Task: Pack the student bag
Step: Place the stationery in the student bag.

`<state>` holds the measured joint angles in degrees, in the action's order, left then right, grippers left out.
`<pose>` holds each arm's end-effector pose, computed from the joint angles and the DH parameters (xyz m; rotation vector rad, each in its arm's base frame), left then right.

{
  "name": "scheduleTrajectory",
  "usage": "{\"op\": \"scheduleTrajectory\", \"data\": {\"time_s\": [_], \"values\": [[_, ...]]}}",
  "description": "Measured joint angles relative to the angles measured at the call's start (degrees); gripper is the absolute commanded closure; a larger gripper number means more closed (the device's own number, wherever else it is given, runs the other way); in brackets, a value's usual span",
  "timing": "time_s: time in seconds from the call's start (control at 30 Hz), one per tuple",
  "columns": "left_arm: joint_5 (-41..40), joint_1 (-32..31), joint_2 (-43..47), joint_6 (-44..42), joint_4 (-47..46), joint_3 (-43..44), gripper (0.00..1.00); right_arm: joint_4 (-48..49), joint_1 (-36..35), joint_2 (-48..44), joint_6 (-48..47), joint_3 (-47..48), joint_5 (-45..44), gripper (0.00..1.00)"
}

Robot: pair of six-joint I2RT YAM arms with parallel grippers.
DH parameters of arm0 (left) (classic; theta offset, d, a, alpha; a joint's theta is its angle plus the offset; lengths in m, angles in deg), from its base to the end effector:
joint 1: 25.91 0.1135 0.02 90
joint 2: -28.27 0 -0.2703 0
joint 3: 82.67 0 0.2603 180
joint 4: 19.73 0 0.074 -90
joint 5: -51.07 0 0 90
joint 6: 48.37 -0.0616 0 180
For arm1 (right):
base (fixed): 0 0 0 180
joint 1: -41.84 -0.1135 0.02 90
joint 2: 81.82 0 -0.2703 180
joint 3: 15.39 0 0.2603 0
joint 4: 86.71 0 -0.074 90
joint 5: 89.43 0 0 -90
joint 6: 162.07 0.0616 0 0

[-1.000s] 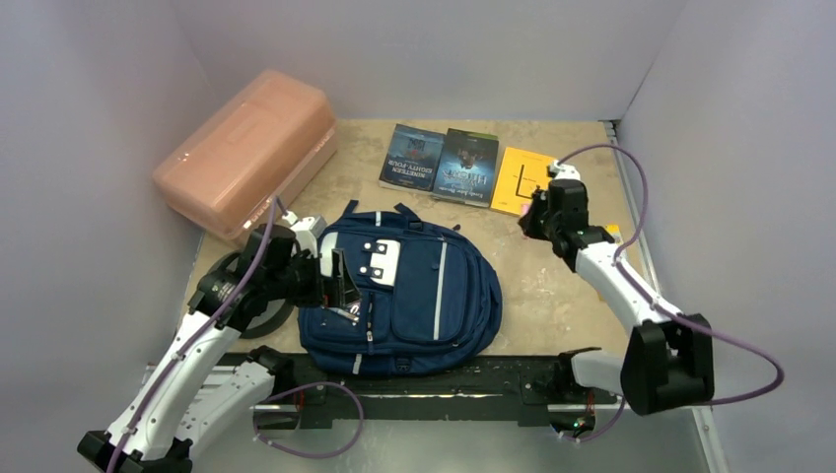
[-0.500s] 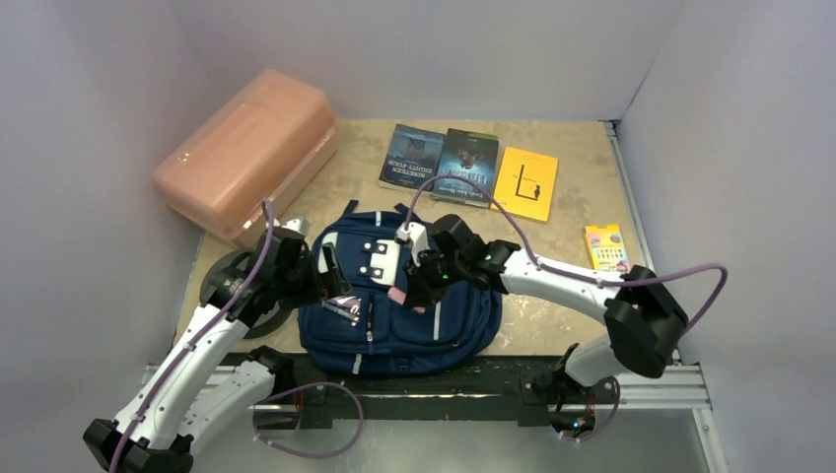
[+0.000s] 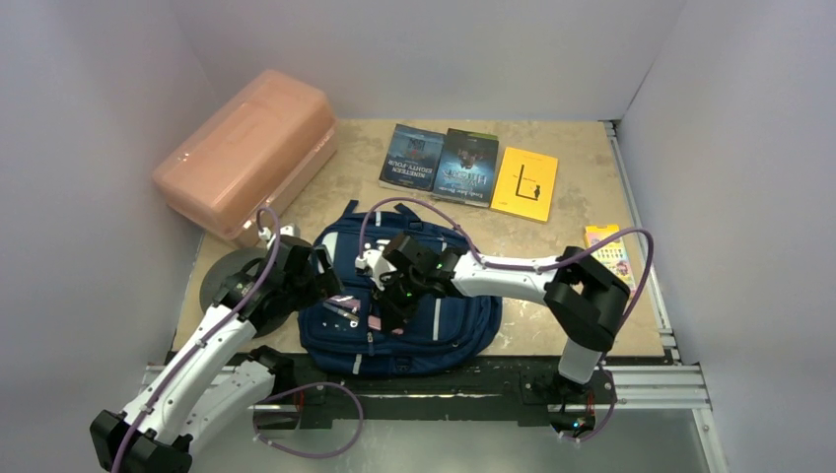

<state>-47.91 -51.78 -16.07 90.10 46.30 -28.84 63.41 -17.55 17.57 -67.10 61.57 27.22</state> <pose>0.1462 -0.0602 0.2328 -0.5626 2.5061 -0.3056 0.1716 0.3442 0.1787 -1.4001 2.2553 1.0114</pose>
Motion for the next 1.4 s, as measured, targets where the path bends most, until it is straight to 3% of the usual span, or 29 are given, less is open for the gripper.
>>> {"op": "scheduleTrajectory", "data": {"time_s": [0.4, 0.53, 0.6, 0.87, 1.07, 1.27, 1.4], "values": [[3.3, -0.1, -0.4, 0.0, -5.1, -2.1, 0.00, 4.0, -2.0, 1.0, 7.9, -1.1, -6.7, 1.00], [4.2, -0.2, 0.2, 0.0, -5.3, -2.8, 0.00, 10.3, -2.1, 1.9, 12.4, -1.3, -8.0, 0.68], [4.2, -0.4, 1.1, 0.0, -5.3, -2.8, 0.00, 13.4, -2.1, 2.7, 14.6, -1.3, -9.4, 0.58], [4.0, -0.5, 3.2, -0.3, -5.0, -2.8, 0.00, 17.5, -2.0, -2.8, 15.9, -6.4, -13.9, 0.44], [2.6, -0.4, 1.0, -1.4, -4.9, -2.8, 0.00, 17.8, -2.1, -8.9, 13.8, -10.6, -15.5, 0.50], [4.9, 7.6, -1.7, -4.5, -4.1, -2.4, 0.00, 18.1, -2.1, -8.1, 11.2, -12.1, -16.2, 0.67], [8.6, 9.9, -4.0, -5.1, -5.5, -2.4, 0.06, 20.6, -2.3, -6.6, 11.0, -13.0, -15.5, 0.83]]}}
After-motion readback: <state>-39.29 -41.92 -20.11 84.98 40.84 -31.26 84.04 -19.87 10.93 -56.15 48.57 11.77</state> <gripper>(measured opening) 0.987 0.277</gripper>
